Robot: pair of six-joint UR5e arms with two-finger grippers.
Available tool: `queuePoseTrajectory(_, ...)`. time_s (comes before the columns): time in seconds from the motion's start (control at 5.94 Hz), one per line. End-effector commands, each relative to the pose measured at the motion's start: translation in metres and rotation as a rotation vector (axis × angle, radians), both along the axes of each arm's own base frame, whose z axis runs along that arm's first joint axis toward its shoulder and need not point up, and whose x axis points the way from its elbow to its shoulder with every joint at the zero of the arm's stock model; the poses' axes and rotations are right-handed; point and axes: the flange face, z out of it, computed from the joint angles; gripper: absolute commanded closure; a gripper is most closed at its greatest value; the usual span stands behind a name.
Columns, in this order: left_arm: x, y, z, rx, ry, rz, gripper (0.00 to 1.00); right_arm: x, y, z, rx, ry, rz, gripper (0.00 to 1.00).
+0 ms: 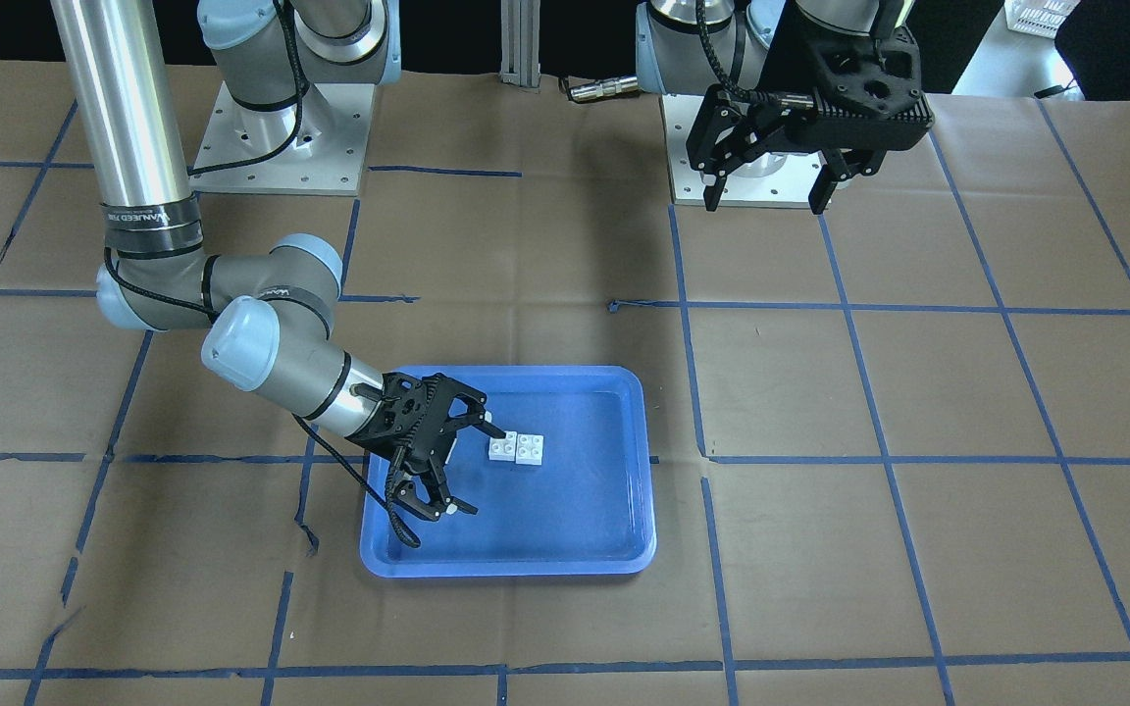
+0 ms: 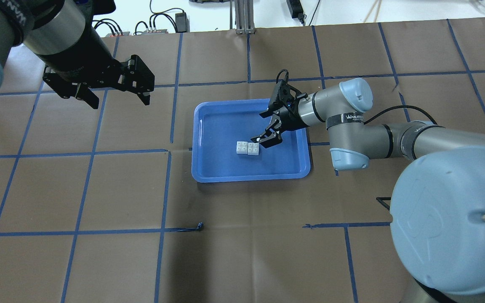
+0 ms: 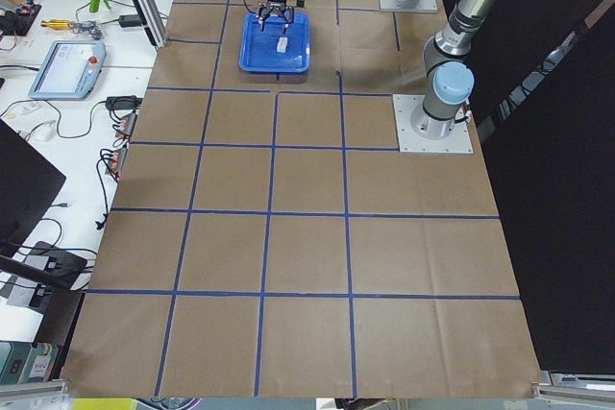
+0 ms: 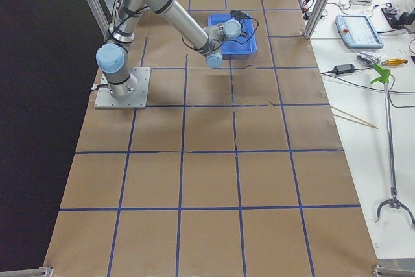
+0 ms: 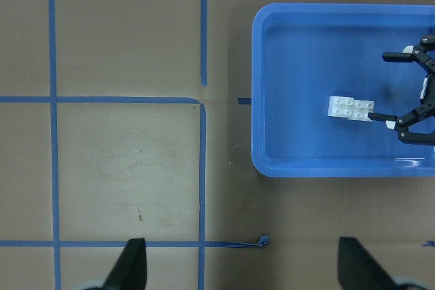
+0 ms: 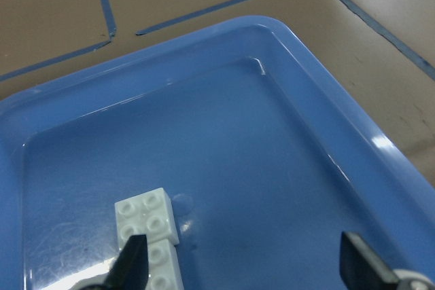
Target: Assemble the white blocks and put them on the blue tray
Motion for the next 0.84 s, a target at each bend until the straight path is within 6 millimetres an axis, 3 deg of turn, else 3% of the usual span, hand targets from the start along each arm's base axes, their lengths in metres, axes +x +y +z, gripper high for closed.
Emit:
queuePoseTrajectory(0.0, 0.000, 0.000, 0.000, 0.000, 0.000, 0.000, 0.01, -0.012, 0.003, 0.025, 0.082, 0.124, -0.086, 0.00)
queuePoseTrajectory(0.34, 0.000, 0.000, 0.000, 0.000, 0.000, 0.000, 0.01, -0.032, 0.002, 0.071, 0.213, 0.303, -0.163, 0.00)
queuePoseTrajectory(0.67, 0.000, 0.000, 0.000, 0.000, 0.000, 0.000, 0.01, -0.065, -0.013, 0.147, 0.379, 0.531, -0.417, 0.00)
